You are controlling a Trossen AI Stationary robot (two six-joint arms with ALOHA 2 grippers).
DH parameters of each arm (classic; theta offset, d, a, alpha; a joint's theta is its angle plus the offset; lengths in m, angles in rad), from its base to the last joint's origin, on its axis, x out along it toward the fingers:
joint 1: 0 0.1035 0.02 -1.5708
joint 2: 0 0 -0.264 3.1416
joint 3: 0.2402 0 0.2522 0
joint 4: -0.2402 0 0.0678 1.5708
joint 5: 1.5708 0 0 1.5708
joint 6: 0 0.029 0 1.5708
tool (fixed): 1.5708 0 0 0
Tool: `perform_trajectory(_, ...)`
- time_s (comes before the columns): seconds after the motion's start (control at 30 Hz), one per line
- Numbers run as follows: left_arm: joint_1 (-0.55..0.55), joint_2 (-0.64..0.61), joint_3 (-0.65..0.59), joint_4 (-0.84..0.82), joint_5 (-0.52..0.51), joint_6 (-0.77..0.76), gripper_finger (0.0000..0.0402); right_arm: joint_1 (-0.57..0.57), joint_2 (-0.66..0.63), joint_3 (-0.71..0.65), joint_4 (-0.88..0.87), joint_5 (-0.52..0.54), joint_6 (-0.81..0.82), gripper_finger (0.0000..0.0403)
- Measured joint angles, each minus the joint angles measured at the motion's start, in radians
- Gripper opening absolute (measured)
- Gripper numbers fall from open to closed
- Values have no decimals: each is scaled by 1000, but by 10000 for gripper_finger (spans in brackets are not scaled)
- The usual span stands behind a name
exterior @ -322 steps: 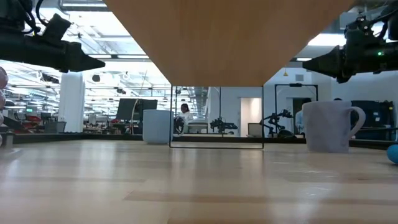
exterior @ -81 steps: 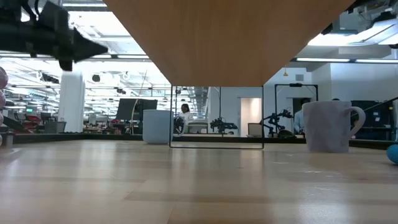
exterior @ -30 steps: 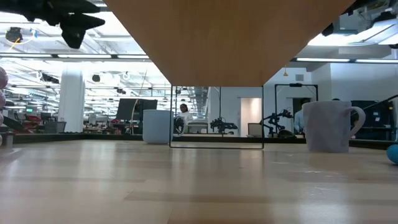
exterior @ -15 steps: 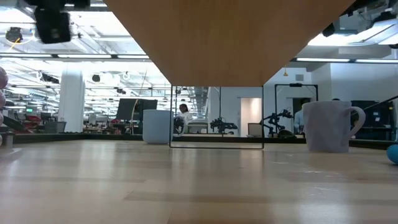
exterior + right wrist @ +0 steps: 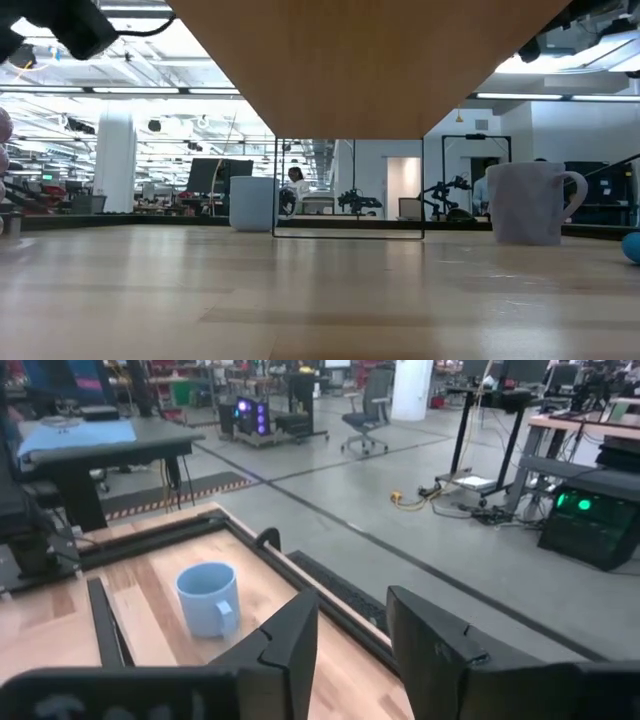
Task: Stack small to large cups/mugs on shelf
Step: Put the purple mug on the shelf
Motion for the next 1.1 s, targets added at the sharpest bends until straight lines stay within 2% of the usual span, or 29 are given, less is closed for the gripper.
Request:
perform_trajectory(0.33,-216,92,0,42,-209,-319,129,0,0,0,-14,0,0,143)
perform_trajectory(0.5,-274,150,0,26,-217,-431,129,0,0,0,-12,0,0,143)
perform_trajectory(0.87,-305,268,1,92,-230,-437,129,0,0,0,-12,0,0,143)
perform_trajectory(1.1,-304,332,0,32,-290,-439,129,0,0,0,-12,0,0,143)
